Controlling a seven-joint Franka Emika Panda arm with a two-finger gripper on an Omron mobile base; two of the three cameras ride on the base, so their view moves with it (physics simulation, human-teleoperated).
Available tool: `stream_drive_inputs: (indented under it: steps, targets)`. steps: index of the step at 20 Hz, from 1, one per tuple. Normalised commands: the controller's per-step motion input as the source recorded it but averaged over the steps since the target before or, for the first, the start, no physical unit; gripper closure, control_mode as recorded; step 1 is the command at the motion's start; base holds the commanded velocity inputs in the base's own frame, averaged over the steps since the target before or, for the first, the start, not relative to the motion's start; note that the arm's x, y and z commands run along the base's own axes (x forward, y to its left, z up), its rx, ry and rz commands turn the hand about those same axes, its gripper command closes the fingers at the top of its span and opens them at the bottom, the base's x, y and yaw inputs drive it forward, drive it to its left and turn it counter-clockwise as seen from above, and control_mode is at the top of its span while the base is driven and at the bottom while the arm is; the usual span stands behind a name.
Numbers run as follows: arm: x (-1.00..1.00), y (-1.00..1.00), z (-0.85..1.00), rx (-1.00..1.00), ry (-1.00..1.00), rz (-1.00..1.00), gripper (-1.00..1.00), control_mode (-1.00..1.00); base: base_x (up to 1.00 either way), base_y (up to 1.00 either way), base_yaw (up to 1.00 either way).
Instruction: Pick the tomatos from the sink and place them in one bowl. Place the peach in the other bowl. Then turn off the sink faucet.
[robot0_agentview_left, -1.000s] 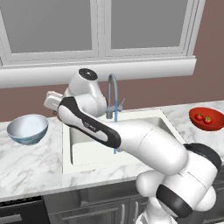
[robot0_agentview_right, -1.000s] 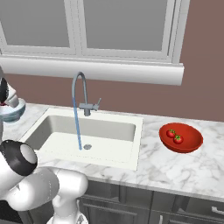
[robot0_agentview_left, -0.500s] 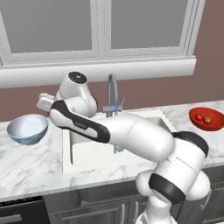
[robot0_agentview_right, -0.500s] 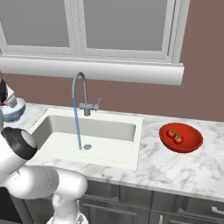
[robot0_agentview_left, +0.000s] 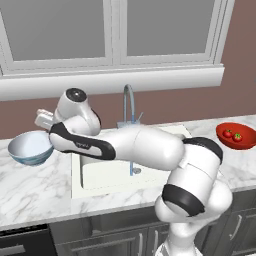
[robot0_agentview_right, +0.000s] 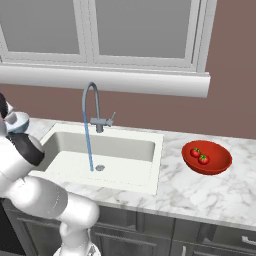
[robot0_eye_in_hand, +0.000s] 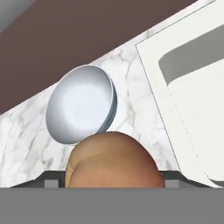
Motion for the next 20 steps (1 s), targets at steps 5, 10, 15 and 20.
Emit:
stream_drive_inputs:
  steps: [5,10,15,20]
  targets:
    - [0.15,0.26,0.00,-0.01,0.00,-0.11,1.00,-1.00,0.00,0.00,0.00]
    - [0.13,0.29,-0.02,-0.03,0.02,-0.13,1.00,-1.00,0.00,0.00,0.00]
    - [0.10,0.25,-0.04,-0.04,0.08,-0.15,1.00,-1.00,0.00,0.00,0.00]
    - [0.26,0.21,-0.11,-0.06,0.15,-0.15,1.00,-1.00,0.00,0.00,0.00]
